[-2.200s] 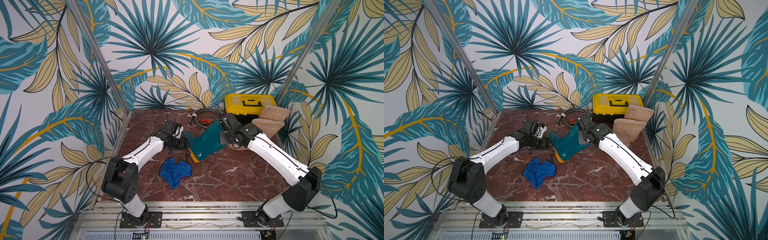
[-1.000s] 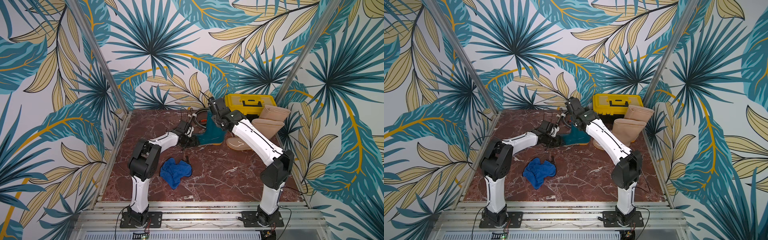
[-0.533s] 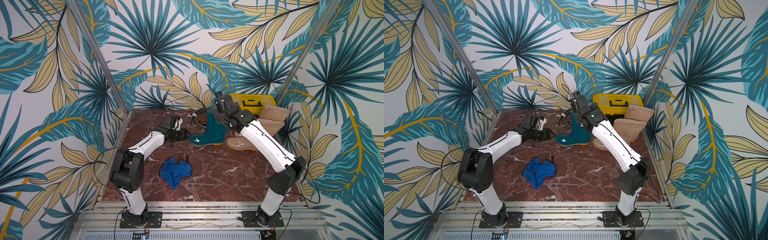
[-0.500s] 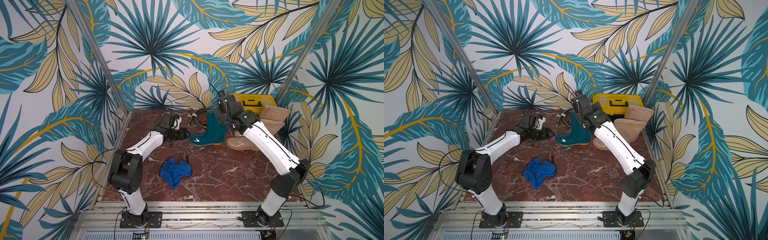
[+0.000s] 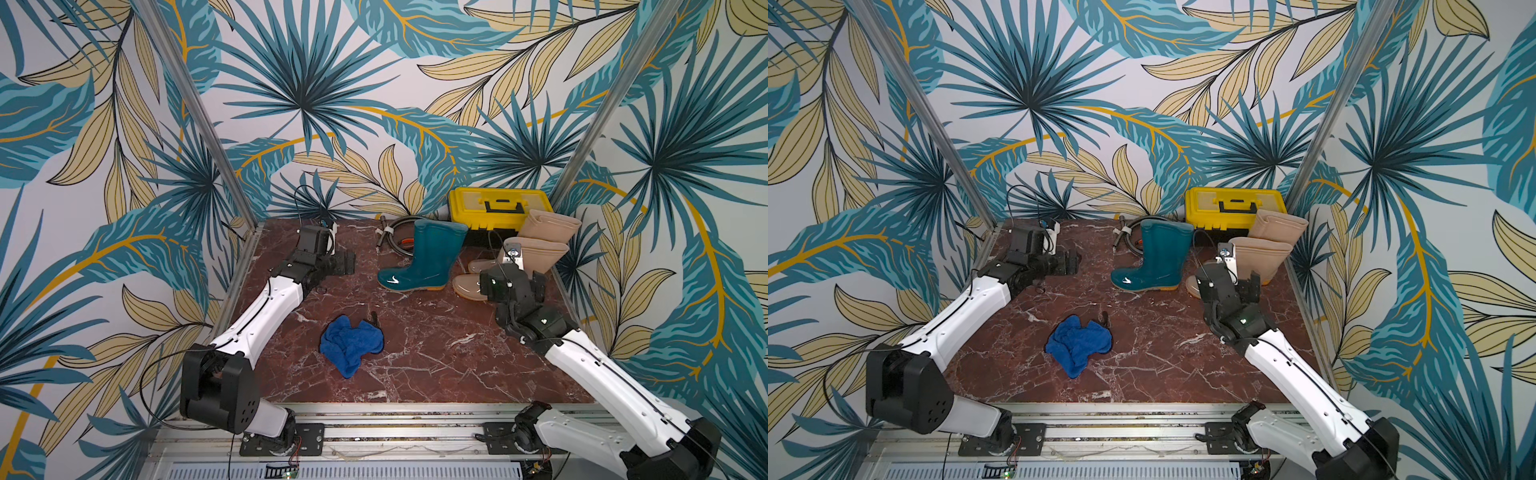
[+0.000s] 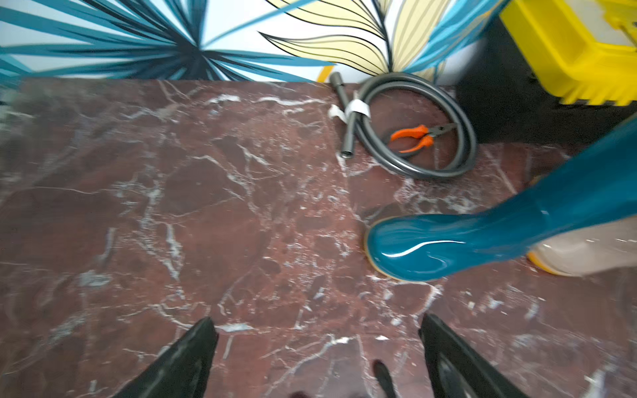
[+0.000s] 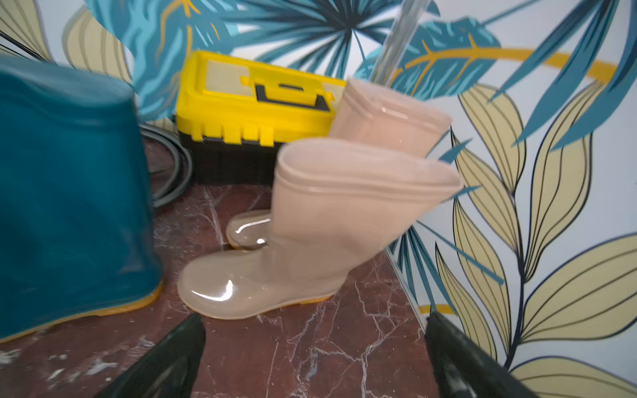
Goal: Wipe the rubber boots with a cloth
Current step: Reset both arms
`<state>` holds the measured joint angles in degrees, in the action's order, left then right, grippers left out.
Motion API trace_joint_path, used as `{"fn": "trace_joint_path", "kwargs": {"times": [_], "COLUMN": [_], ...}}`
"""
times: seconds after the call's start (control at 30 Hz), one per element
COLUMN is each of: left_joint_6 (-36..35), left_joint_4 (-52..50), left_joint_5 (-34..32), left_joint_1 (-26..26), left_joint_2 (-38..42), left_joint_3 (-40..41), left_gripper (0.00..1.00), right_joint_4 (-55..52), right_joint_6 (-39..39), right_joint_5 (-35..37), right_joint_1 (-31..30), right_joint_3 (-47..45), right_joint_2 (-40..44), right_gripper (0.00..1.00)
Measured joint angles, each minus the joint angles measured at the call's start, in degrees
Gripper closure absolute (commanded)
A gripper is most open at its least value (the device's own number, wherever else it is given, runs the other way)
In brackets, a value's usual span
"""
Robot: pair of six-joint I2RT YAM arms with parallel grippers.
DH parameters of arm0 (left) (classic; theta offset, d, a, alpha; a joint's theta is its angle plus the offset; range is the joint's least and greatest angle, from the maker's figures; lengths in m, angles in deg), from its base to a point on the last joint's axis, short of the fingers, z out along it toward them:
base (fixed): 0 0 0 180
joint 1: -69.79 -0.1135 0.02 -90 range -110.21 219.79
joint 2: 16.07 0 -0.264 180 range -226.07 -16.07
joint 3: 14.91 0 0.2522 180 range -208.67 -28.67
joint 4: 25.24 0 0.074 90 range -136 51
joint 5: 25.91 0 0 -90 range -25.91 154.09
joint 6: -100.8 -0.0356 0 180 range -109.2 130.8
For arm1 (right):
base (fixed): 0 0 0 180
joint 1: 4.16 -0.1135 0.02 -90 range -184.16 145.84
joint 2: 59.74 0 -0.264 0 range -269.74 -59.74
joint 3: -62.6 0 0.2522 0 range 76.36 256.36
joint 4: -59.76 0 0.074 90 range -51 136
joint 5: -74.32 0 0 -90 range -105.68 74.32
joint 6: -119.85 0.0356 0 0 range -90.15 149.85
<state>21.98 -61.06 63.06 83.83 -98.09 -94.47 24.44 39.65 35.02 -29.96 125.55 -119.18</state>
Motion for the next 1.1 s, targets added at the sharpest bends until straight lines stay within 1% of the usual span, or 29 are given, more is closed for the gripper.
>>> {"fn": "trace_joint_path", "kwargs": {"times": [0.1, 0.23, 0.3, 0.4, 0.53, 0.63, 0.7, 0.8, 0.9, 0.97, 1.07, 1.1], "left_joint_6": [-2.3, -5.1, -6.3, -8.3, -7.7, -6.9, -6.8, -6.7, -6.7, -7.1, -8.2, -8.4], "left_joint_4": [4.9, 11.7, 15.8, 23.5, 32.4, 41.7, 47.8, 57.2, 65.8, 68.7, 70.6, 71.3], "left_joint_5": [-4.9, -12.7, -15.9, -18.2, -17.1, -14.8, -13.9, -12.4, -10.8, -8.9, -5.9, -5.0], "left_joint_1": [-0.2, -0.3, -0.8, -2.6, -7.1, -10.1, -11.5, -13.2, -14.8, -15.1, -15.2, -15.2], "left_joint_2": [4.3, 8.2, 9.3, 10.6, 9.8, 9.6, 9.0, 5.9, -0.2, -4.3, -6.9, -7.1], "left_joint_3": [8.2, 17.3, 21.5, 29.1, 37.1, 43.0, 45.6, 46.9, 46.8, 46.4, 46.0, 46.0], "left_gripper": [0.03, 0.01, 0.01, 0.01, 0.01, 0.01, 0.0, 0.0, 0.0, 0.01, 0.0, 0.01], "right_joint_4": [6.9, 21.8, 27.4, 36.1, 50.5, 58.9, 64.4, 66.8, 70.7, 76.2, 72.5, 73.0], "right_joint_6": [1.6, 1.5, 1.3, 0.8, -1.9, -3.1, -3.2, -3.0, -3.5, -4.4, -4.5, -4.7], "right_joint_5": [-1.0, -3.4, -4.6, -6.3, -8.0, -12.1, -15.0, -18.7, -23.0, -25.3, -26.8, -26.9], "right_joint_1": [4.4, 8.8, 10.9, 13.4, 15.5, 18.4, 21.0, 22.8, 23.0, 23.0, 23.1, 23.1], "right_joint_3": [-8.1, -17.2, -19.3, -21.1, -25.6, -27.5, -28.8, -29.8, -29.9, -30.1, -29.3, -28.9], "right_joint_2": [0.0, -4.0, -7.8, -12.6, -16.1, -18.4, -20.0, -20.2, -21.1, -24.7, -25.9, -26.2], "right_gripper": [0.01, 0.0, 0.0, 0.01, 0.01, 0.0, 0.01, 0.01, 0.0, 0.01, 0.01, 0.01]}}
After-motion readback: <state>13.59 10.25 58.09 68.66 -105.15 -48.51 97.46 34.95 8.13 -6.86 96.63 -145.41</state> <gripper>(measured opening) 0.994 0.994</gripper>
